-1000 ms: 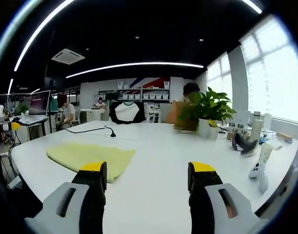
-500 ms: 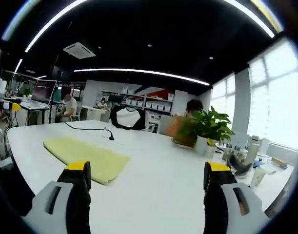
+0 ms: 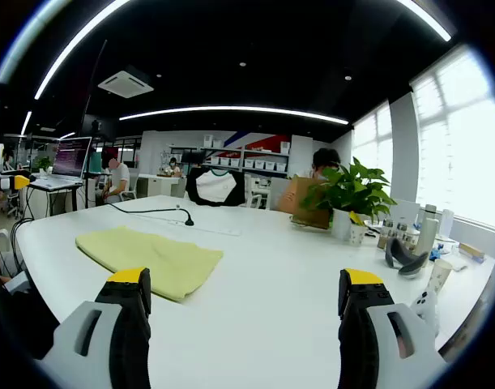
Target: Fold the garment on the visible template until the final outline fits inside the template.
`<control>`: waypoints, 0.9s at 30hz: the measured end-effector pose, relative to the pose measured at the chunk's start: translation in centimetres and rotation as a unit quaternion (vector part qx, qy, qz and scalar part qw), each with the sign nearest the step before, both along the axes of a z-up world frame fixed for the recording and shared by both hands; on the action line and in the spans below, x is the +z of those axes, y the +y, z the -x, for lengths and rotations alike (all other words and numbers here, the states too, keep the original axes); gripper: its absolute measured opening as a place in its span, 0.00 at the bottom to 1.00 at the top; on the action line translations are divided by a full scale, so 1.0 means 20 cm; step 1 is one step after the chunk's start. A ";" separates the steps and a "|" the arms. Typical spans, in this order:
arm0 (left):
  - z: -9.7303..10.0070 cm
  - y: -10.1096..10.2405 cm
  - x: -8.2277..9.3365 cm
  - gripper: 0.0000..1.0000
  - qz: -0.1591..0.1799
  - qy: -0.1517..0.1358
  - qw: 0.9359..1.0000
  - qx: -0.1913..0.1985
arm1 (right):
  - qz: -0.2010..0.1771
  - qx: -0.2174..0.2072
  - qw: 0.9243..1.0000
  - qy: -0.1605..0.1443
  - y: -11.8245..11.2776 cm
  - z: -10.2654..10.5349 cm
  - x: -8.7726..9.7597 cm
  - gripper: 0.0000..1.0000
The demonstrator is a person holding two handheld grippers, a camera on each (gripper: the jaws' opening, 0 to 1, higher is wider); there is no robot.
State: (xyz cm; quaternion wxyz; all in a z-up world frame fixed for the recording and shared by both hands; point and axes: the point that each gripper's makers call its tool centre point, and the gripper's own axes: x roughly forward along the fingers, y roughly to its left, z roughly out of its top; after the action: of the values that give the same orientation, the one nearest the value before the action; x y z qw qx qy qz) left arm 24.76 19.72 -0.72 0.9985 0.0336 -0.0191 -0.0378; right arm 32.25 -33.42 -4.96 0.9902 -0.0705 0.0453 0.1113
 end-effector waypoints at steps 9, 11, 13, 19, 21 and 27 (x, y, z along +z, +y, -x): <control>-0.03 0.00 0.00 1.00 -0.002 0.003 1.000 -0.004 | -0.006 -0.005 1.000 -0.001 -0.03 -0.02 0.01 1.00; -0.03 0.00 0.00 1.00 -0.001 0.003 1.000 -0.003 | -0.008 -0.005 1.000 0.000 -0.02 -0.03 0.01 1.00; -0.04 0.00 0.00 1.00 0.000 0.004 1.000 -0.002 | -0.009 -0.003 1.000 0.001 -0.02 -0.04 0.01 1.00; -0.05 0.00 -0.02 1.00 0.000 0.009 1.000 -0.001 | -0.018 0.008 1.000 0.007 0.00 -0.03 -0.01 1.00; -0.04 -0.01 -0.02 1.00 0.001 0.007 1.000 -0.002 | -0.021 0.007 1.000 0.003 -0.01 -0.03 0.00 1.00; -0.05 0.00 -0.02 1.00 0.002 0.009 1.000 -0.003 | -0.020 0.008 1.000 0.007 0.00 -0.04 -0.01 0.99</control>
State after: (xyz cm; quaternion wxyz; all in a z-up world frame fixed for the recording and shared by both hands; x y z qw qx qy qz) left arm 25.75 19.64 -1.16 0.9986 0.0315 -0.0104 -0.0409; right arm 33.01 -33.43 -5.08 0.9902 -0.0503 0.0490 0.1207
